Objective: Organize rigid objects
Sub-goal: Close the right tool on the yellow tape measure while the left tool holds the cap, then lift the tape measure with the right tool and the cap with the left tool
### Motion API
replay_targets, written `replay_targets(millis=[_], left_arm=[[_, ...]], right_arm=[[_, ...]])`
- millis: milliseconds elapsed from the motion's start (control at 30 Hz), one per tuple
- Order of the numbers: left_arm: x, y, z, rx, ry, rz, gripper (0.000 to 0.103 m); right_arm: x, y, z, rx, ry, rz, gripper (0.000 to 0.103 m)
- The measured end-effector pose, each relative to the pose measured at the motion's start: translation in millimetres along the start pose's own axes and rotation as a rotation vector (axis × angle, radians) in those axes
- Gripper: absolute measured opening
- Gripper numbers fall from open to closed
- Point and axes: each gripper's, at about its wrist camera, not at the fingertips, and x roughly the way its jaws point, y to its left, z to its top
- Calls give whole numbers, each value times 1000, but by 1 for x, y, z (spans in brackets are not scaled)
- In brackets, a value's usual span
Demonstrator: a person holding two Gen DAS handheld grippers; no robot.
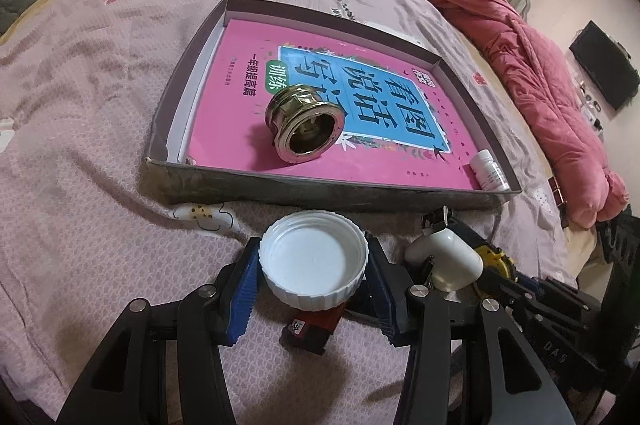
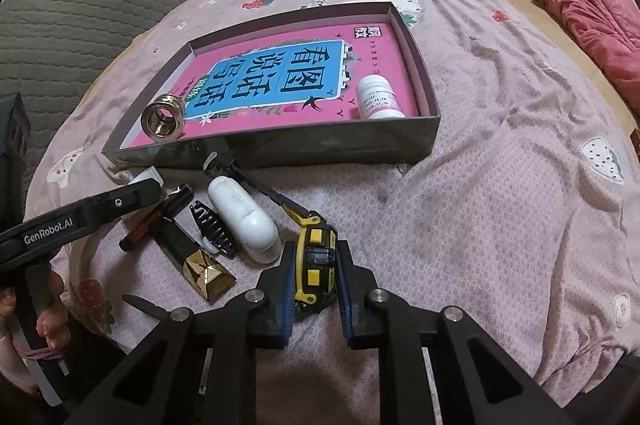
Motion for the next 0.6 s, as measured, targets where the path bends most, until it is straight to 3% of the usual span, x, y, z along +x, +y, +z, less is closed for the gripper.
replay_targets(millis=[200, 600], left_arm=[[-3, -2, -1, 9, -10, 7, 52], [-16, -3, -5, 33, -32, 32, 52]], right_arm=[[-4, 3, 1, -40, -30, -33, 18], [7, 8, -1, -69, -8, -34, 18]])
